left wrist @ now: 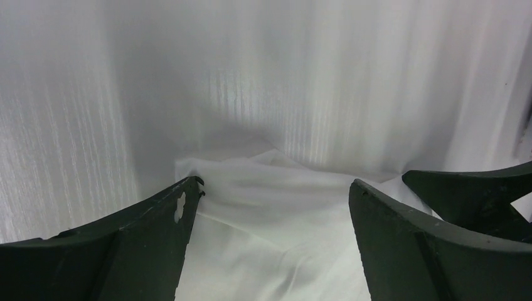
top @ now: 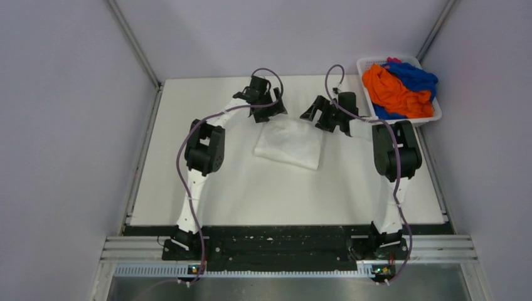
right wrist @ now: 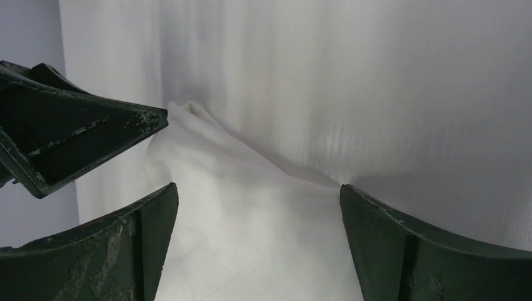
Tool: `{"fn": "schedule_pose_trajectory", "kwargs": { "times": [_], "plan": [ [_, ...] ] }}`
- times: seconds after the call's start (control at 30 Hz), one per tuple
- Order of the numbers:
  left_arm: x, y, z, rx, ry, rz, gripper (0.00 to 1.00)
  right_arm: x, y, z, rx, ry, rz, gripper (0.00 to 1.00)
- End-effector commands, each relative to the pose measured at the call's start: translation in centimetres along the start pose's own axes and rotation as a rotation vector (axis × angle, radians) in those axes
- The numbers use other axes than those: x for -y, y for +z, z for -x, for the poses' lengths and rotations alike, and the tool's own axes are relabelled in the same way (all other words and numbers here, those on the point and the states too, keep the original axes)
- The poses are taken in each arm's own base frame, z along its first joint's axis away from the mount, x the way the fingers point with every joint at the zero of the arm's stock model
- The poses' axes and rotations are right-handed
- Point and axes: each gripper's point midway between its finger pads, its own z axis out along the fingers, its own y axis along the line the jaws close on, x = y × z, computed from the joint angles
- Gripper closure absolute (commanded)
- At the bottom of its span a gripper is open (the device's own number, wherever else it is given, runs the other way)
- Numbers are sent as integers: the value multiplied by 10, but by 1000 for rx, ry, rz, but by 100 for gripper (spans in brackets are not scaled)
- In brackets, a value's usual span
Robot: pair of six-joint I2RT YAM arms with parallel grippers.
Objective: Fold and stack the t-shirts
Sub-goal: Smooth out wrinkles on the folded tshirt, then put the neatly folded tshirt into the corner of the board with the left arm
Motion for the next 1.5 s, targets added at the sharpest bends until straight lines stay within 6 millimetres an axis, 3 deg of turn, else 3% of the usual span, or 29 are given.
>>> {"fn": "schedule_pose_trajectory", "kwargs": {
  "times": [0.0, 0.13, 0.3, 0.43, 0.63, 0.8, 1.0, 1.2, 1.27, 1.33, 1.47],
  "plan": [
    [-27, -2, -17, -42, -25, 106, 6, 29, 7, -14, -23, 27, -117, 1],
    [-12, -24, -5, 0, -11, 63, 6, 9, -7, 7, 13, -29, -103, 1],
    [16, -64, 19, 82, 32, -13, 3, -36, -45, 58, 109, -161, -47, 1],
    [12, -88, 20, 127, 45, 7, 1, -61, -80, 82, 184, -217, -14, 1],
    [-14, -83, -13, 43, 32, 69, 1, -60, -115, 54, 198, -216, -30, 1],
    [-32, -76, -41, -75, 25, 120, 9, -57, -142, 26, 196, -204, -33, 1],
    [-34, -62, -75, -177, 1, 66, 29, -49, -176, 9, 230, -203, -105, 1],
    [-28, -50, -103, -245, 6, 26, 49, -32, -194, 0, 263, -190, -193, 1],
    [-35, -47, -103, -242, 7, 68, 68, -32, -198, 1, 273, -192, -198, 1],
    [-41, -46, -100, -234, 14, 109, 97, -34, -200, 2, 282, -201, -196, 1],
    [-55, -56, -74, -157, 95, 225, 100, -35, -203, 4, 287, -221, -201, 1]
  ]
}}
